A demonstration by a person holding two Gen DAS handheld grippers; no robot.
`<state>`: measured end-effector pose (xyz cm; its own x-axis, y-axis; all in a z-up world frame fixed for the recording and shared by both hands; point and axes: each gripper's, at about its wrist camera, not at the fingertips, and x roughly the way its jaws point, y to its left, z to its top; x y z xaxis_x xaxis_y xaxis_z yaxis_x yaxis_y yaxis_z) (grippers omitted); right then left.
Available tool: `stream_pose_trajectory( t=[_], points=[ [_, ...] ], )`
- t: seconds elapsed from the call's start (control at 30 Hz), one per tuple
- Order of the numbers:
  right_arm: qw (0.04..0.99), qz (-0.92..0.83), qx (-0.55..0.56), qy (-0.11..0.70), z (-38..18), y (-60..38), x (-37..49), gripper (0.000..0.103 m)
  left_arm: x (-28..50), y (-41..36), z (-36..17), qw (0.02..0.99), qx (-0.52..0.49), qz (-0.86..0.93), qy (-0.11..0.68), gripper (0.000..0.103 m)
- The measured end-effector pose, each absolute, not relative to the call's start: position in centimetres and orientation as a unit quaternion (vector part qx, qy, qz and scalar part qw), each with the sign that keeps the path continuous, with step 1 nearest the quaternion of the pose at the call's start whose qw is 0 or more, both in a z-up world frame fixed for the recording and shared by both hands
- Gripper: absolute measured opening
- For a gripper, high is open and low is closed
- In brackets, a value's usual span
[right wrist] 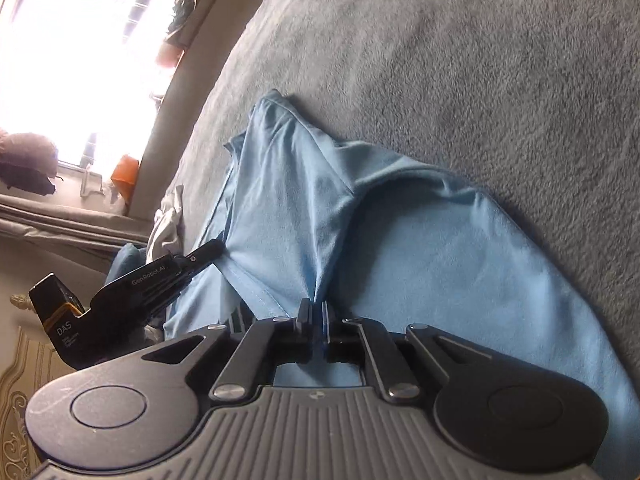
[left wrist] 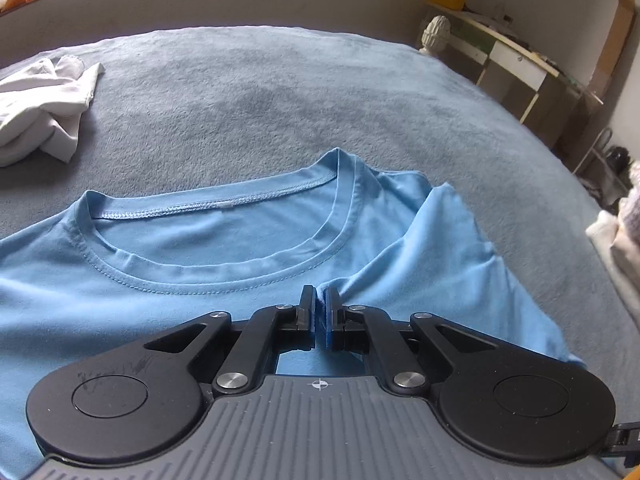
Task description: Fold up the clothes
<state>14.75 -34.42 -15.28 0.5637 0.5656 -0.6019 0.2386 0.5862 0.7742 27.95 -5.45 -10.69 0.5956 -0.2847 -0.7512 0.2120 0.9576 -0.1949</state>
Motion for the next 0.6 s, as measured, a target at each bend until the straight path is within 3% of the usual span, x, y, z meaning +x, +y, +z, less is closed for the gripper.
stream_pose_trajectory(
  t=[0.03, 0.1, 0.13, 0.17, 0.37, 0.6],
  points=[
    [0.77, 0.111, 0.432, 0.456, -14.9, -34.6, 14.5, 0.006, 27.9, -5.4, -10.4, 0.891, -0.034, -0.142, 0.43, 0.006],
    [0.783, 0.118, 0.406, 0.456, -14.1, -35.0, 14.0, 0.01, 27.7, -5.2, -9.9, 0.888, -0.016, -0.147, 0.435, 0.02],
    [0.797, 0.121, 0.384, 0.45, -13.3, -35.2, 13.6, 0.014, 27.6, -5.1, -9.4, 0.894, -0.012, -0.146, 0.423, 0.033],
    [0.814, 0.121, 0.357, 0.442, -12.5, -35.4, 13.2, 0.015, 27.6, -5.0, -8.8, 0.902, -0.009, -0.144, 0.406, 0.037],
    [0.932, 0.08, 0.054, 0.35, -8.8, -33.1, 11.8, 0.022, 29.3, -7.9, -8.4, 0.912, 0.009, -0.165, 0.375, 0.041],
    [0.943, 0.087, -0.11, 0.302, -10.4, -29.2, 13.0, 0.026, 31.7, -9.7, -11.6, 0.904, 0.026, -0.143, 0.401, 0.041]
  ],
)
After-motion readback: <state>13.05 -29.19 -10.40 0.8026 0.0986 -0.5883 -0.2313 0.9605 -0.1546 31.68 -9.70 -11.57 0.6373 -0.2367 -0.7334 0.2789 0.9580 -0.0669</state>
